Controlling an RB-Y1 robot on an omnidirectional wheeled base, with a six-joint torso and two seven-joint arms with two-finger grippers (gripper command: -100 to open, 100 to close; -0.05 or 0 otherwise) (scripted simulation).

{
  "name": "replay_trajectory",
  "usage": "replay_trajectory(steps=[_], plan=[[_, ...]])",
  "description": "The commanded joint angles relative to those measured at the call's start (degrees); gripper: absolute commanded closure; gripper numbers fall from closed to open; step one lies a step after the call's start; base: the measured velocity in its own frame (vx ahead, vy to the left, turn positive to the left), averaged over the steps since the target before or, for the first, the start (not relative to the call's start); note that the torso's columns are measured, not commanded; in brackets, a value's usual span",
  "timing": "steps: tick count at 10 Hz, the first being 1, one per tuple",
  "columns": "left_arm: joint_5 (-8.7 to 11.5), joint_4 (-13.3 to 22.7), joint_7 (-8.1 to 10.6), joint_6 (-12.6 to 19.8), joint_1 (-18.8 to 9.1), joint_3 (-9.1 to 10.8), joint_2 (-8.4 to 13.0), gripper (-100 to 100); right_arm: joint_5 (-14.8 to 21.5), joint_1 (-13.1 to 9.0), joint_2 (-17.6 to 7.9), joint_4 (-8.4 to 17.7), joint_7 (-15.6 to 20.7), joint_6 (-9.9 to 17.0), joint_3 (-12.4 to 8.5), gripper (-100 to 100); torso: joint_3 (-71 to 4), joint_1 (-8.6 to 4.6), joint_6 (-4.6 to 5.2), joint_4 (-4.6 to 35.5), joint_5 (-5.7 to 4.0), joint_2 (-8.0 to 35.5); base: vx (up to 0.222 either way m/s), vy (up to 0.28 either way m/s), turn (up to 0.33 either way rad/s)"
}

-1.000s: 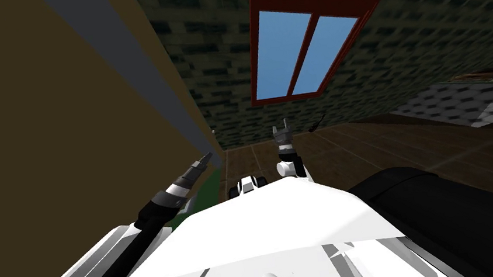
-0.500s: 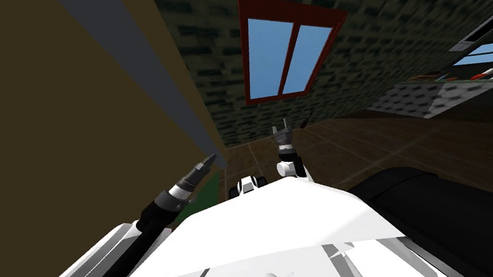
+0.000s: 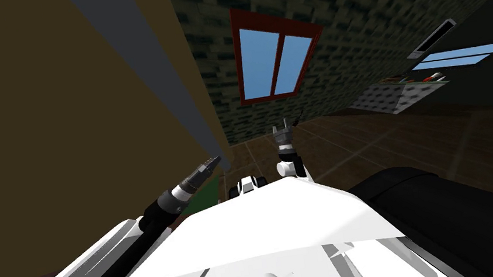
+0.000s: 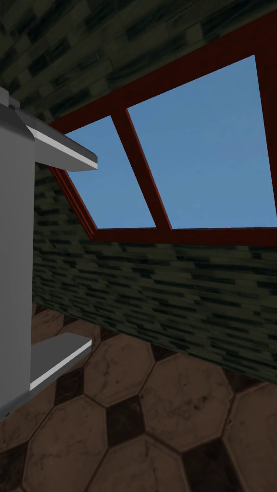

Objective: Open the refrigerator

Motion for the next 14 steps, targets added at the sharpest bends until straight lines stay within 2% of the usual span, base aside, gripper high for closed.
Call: replay_trajectory(steps=[1, 9, 10, 11, 12, 14], plan=[[2.0, 1.1, 1.86, 2.3, -1.8, 2.38, 1.5, -100, 0.0, 0.0, 0.0, 0.0, 0.0, 0.0, 0.0, 0, -0.1, -0.02, 0.05, 0.0, -0.05, -0.2, -0.072, -0.006, -0.090], [11.9, 8.9, 10.72, 12.0, -15.3, 10.11, 9.2, -100, 0.0, 0.0, 0.0, 0.0, 0.0, 0.0, 0.0, 0, 0.2, -0.28, 0.09, 0.0, -0.10, 0.2, -0.135, -0.009, -0.206], [11.9, 8.9, 10.72, 12.0, -15.3, 10.11, 9.2, -100, 0.0, 0.0, 0.0, 0.0, 0.0, 0.0, 0.0, 0, 0.2, -0.39, 0.16, 0.1, -0.15, 0.2, -0.096, -0.018, -0.072], [11.5, 9.0, 10.27, 12.1, -15.4, 9.22, 8.8, -100, 0.0, 0.0, 0.0, 0.0, 0.0, 0.0, 0.0, 0, 0.1, -0.31, 0.11, 0.0, -0.14, 0.1, -0.031, 0.000, -0.007], [11.5, 9.1, 10.43, 12.2, -15.4, 9.35, 8.9, 0, 0.0, 0.0, 0.0, 0.0, 0.0, 0.0, 0.0, 0, 0.0, -0.18, 0.09, -0.1, -0.07, -0.1, -0.008, -0.001, 0.002], [11.5, 9.1, 10.42, 12.2, -15.4, 9.34, 8.8, 0, 0.0, 0.0, 0.0, 0.0, 0.0, 0.0, 0.0, 0, 0.0, -0.10, 0.09, -0.1, -0.03, -0.1, 0.000, 0.000, 0.000]])
